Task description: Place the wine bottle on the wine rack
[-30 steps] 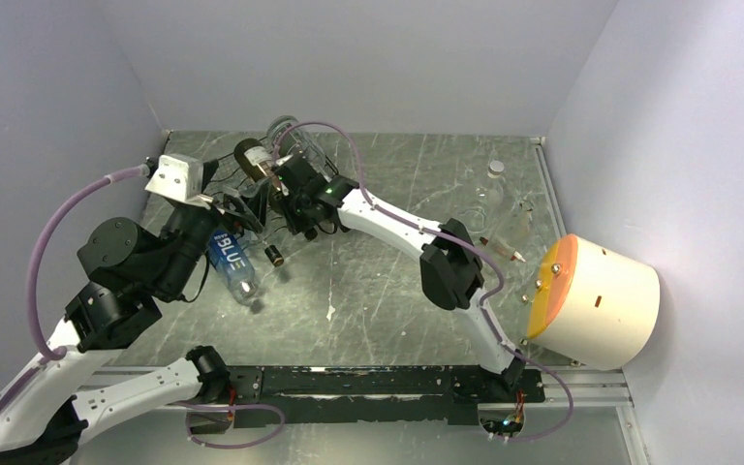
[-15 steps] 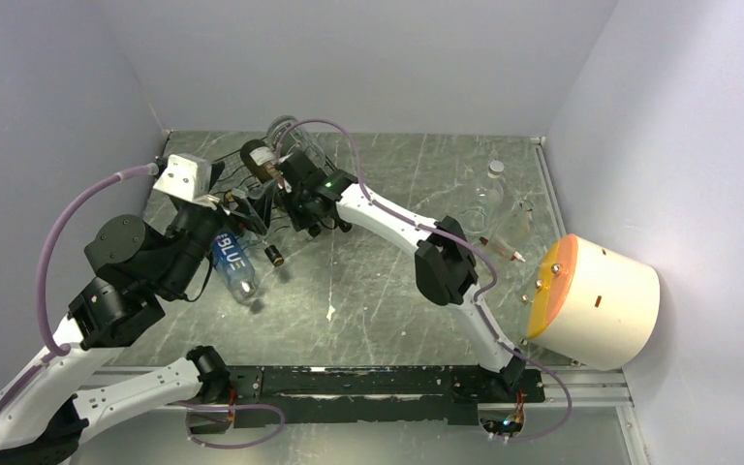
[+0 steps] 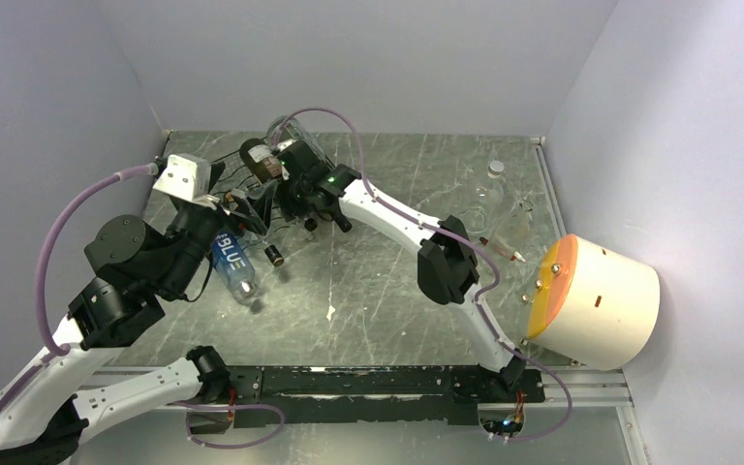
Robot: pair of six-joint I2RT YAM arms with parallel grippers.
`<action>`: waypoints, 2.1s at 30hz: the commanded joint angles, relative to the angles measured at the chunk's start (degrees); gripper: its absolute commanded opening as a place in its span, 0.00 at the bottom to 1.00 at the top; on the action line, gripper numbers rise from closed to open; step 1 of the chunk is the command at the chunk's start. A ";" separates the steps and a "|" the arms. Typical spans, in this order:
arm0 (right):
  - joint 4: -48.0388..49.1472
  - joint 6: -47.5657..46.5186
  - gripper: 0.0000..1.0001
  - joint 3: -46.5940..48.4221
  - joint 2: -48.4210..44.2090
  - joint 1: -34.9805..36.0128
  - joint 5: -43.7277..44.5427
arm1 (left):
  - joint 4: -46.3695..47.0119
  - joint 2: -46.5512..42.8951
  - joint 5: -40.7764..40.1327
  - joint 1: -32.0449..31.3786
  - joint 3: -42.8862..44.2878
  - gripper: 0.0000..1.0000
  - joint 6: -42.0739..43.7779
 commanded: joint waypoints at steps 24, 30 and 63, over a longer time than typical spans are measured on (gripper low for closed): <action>16.76 4.88 0.66 -49.25 -54.00 -5.15 24.61 | 3.06 -1.76 1.34 -0.18 -5.45 0.98 -1.19; 6.94 6.68 0.66 -51.30 -62.61 -12.94 32.82 | 4.56 -1.87 1.93 -0.25 -10.81 0.98 -4.66; 0.90 11.21 0.71 -61.29 -68.78 -41.80 33.65 | 5.08 2.21 7.17 -0.18 -12.51 0.98 -8.65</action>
